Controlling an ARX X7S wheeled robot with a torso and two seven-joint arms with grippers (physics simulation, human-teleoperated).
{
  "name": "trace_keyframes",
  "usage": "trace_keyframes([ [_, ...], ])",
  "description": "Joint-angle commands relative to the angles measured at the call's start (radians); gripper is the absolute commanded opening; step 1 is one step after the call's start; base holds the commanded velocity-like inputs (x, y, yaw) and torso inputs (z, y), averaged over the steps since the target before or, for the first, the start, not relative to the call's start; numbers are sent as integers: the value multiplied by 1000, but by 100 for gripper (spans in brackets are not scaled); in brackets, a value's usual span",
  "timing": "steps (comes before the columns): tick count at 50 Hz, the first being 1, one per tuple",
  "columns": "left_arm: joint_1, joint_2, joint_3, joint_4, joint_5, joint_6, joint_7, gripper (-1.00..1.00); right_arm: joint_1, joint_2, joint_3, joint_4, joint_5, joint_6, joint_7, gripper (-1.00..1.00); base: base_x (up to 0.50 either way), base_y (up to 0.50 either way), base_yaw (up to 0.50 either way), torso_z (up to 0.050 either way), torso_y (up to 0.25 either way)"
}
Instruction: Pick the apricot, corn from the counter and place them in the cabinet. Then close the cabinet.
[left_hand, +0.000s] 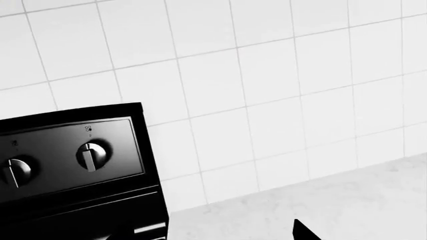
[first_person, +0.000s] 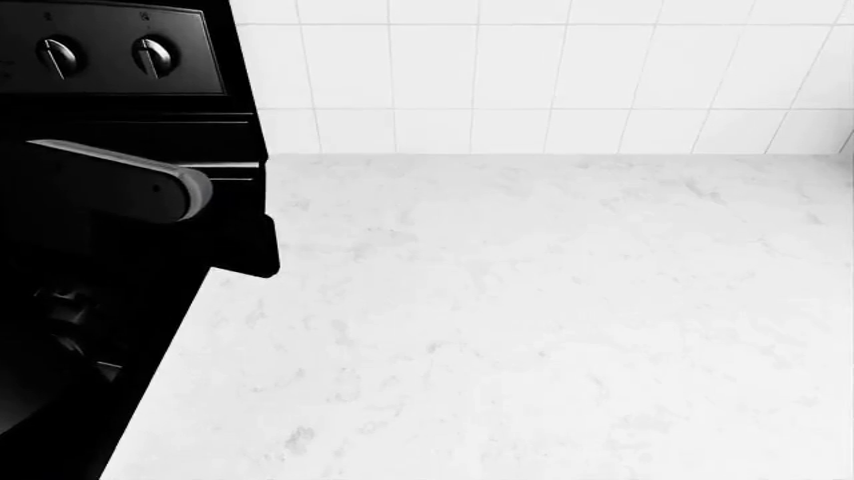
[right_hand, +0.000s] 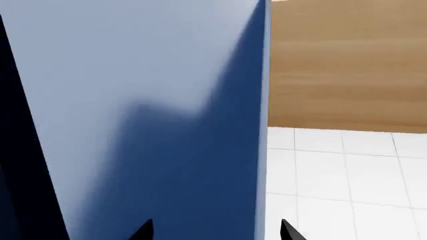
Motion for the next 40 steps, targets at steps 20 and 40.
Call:
trace_keyframes([
  [20, -10, -3, 7, -3, -9, 1, -7, 100, 238, -87, -382, 107, -208, -40, -237, 100, 3, 4, 8, 3, 0],
  [40, -1, -7, 10, -5, -5, 13, -6, 100, 337, -126, -617, 231, -360, -39, -319, 100, 4, 5, 8, 2, -3],
])
